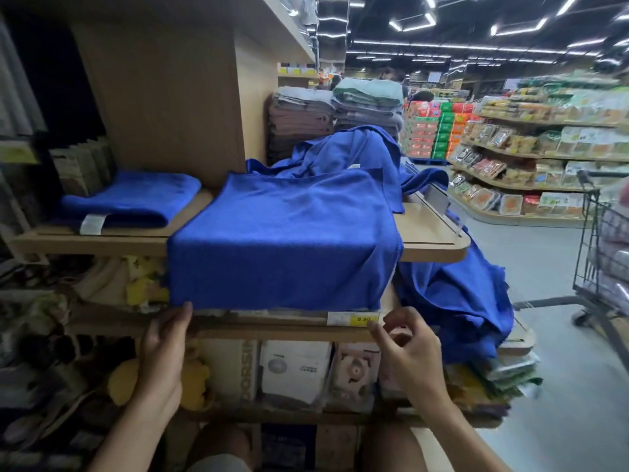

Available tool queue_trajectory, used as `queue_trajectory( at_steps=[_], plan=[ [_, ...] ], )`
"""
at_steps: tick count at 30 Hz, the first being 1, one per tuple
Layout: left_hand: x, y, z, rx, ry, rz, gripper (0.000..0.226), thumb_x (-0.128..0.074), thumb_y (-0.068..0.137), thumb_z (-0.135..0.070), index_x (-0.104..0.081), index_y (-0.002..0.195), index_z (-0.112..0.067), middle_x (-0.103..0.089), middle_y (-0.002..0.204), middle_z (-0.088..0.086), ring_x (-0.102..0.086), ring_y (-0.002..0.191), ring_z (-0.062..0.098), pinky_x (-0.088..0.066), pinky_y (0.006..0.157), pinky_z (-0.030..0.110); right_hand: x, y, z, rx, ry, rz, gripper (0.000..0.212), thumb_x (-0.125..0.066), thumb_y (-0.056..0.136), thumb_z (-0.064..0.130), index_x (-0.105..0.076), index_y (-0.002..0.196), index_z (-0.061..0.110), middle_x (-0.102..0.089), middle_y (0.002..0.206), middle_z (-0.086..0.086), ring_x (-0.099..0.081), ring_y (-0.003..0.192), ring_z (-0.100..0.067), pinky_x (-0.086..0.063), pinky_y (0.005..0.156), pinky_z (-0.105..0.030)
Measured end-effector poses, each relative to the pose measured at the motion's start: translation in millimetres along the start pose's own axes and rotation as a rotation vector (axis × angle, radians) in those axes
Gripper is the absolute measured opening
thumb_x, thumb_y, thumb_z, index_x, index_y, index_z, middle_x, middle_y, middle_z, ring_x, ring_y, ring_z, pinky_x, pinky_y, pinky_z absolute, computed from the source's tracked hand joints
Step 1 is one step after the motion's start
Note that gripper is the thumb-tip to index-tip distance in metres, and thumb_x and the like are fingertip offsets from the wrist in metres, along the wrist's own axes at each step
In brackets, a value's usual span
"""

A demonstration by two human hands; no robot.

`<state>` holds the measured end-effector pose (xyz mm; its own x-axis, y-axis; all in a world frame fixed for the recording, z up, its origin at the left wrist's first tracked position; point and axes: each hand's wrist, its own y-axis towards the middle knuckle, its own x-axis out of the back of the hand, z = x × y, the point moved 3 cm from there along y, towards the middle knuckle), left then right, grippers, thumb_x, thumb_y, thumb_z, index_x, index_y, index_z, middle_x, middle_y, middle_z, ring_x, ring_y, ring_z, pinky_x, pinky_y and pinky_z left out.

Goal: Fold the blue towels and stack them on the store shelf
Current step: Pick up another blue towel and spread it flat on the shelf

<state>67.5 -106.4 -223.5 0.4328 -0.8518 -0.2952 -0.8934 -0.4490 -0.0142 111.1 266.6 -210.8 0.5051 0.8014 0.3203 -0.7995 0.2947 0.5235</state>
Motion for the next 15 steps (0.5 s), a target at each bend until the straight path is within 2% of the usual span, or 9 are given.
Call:
queue_trajectory(
  at_steps=[4, 7, 11, 13, 15],
  plan=[
    [-2.4, 0.4, -6.0, 0.04, -0.076, 0.084, 0.029, -0.077, 0.075, -0.055, -0.072, 0.101, -0.042, -0.075, 0.104, -0.01, -0.07, 0.087, 0.015, -0.047, 0.07, 0.038, -12.2, 4.4, 5.2, 0.006, -0.038, -0.098, 0.039, -0.073, 0.078, 0.069, -0.052, 0.085, 0.037, -0.064, 0.082, 0.014, -0.065, 0.068, -0.009, -0.052, 0.055, -0.027],
    [-5.0, -0.4, -7.0, 0.037, -0.101, 0.089, 0.022, -0.076, 0.076, -0.049, -0.071, 0.096, -0.04, -0.074, 0.095, -0.012, -0.067, 0.081, 0.013, -0.045, 0.07, 0.036, -17.3, 8.7, 12.0, 0.011, -0.115, -0.154, 0.033, -0.072, 0.082, 0.064, -0.05, 0.083, 0.04, -0.062, 0.086, 0.016, -0.062, 0.069, -0.007, -0.048, 0.055, -0.028],
    [-3.3, 2.6, -5.2, 0.031, -0.131, 0.078, 0.018, -0.074, 0.083, -0.044, -0.069, 0.1, -0.038, -0.074, 0.094, -0.015, -0.067, 0.078, 0.01, -0.046, 0.072, 0.035, -14.2, 11.9, 12.5, 0.028, -0.171, -0.185, 0.019, -0.07, 0.09, 0.05, -0.056, 0.085, 0.039, -0.061, 0.088, 0.02, -0.063, 0.072, -0.003, -0.051, 0.055, -0.03],
    [-1.2, 4.3, -3.8, 0.024, -0.142, 0.076, 0.014, -0.073, 0.085, -0.043, -0.069, 0.099, -0.039, -0.074, 0.093, -0.015, -0.067, 0.076, 0.009, -0.046, 0.071, 0.034, -9.8, 12.7, 10.5, 0.042, -0.104, -0.185, 0.012, -0.071, 0.091, 0.038, -0.061, 0.088, 0.034, -0.063, 0.088, 0.018, -0.064, 0.076, -0.006, -0.054, 0.059, -0.03],
    [0.2, 6.2, -2.5, 0.02, -0.141, 0.077, 0.015, -0.074, 0.083, -0.044, -0.069, 0.097, -0.039, -0.073, 0.091, -0.015, -0.066, 0.075, 0.009, -0.045, 0.07, 0.034, -6.2, 12.0, 10.8, 0.051, 0.035, -0.131, 0.007, -0.072, 0.092, 0.026, -0.065, 0.092, 0.028, -0.066, 0.087, 0.012, -0.067, 0.079, -0.01, -0.056, 0.063, -0.025]
  ],
)
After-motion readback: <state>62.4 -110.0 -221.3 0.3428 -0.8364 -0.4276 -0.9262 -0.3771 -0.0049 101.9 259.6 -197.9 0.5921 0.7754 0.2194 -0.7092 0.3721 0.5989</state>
